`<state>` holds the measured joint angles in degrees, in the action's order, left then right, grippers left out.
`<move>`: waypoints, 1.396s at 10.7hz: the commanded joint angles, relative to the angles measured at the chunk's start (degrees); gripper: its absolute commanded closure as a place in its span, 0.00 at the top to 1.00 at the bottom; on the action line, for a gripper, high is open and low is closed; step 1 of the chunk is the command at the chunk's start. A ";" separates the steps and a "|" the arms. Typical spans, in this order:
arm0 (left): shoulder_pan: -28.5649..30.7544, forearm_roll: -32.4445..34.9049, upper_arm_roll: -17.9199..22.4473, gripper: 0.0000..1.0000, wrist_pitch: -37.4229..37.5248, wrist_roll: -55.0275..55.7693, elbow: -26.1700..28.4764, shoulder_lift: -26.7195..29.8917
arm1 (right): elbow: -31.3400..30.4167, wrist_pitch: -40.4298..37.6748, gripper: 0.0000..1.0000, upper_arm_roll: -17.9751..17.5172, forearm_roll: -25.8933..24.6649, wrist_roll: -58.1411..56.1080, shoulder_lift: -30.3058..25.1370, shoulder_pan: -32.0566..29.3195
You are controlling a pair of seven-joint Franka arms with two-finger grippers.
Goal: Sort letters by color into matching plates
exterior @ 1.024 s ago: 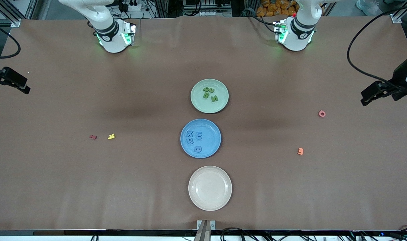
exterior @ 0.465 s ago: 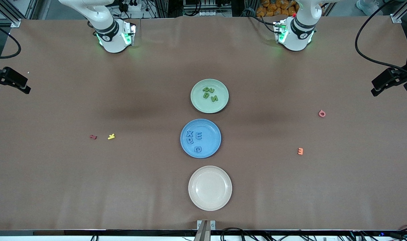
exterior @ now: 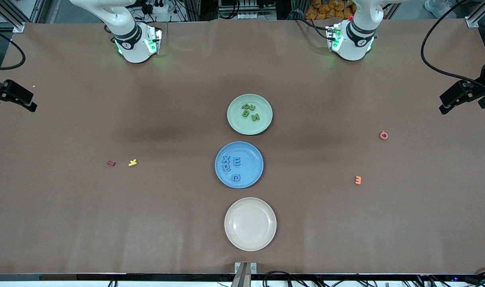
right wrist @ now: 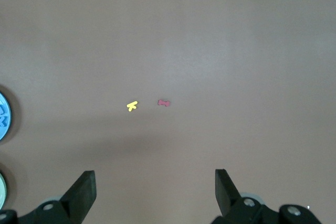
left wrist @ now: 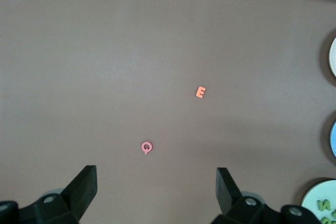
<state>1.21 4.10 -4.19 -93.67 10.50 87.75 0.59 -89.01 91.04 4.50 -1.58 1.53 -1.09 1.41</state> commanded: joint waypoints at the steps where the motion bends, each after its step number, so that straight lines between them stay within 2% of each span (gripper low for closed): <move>1: -0.33 -1.28 0.59 1.00 1.04 -0.92 -0.21 0.55 | 0.77 -0.69 1.00 0.16 0.53 -0.65 0.39 0.17; 15: 1.07 -3.13 0.41 1.00 1.04 -1.01 -0.30 -0.41 | 0.86 -0.77 1.00 0.16 0.53 -0.57 0.56 0.26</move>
<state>2.09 2.37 -3.99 -93.37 10.50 87.82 -0.13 -89.01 91.00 4.49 -1.58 1.47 -0.88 1.53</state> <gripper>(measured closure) 0.000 0.000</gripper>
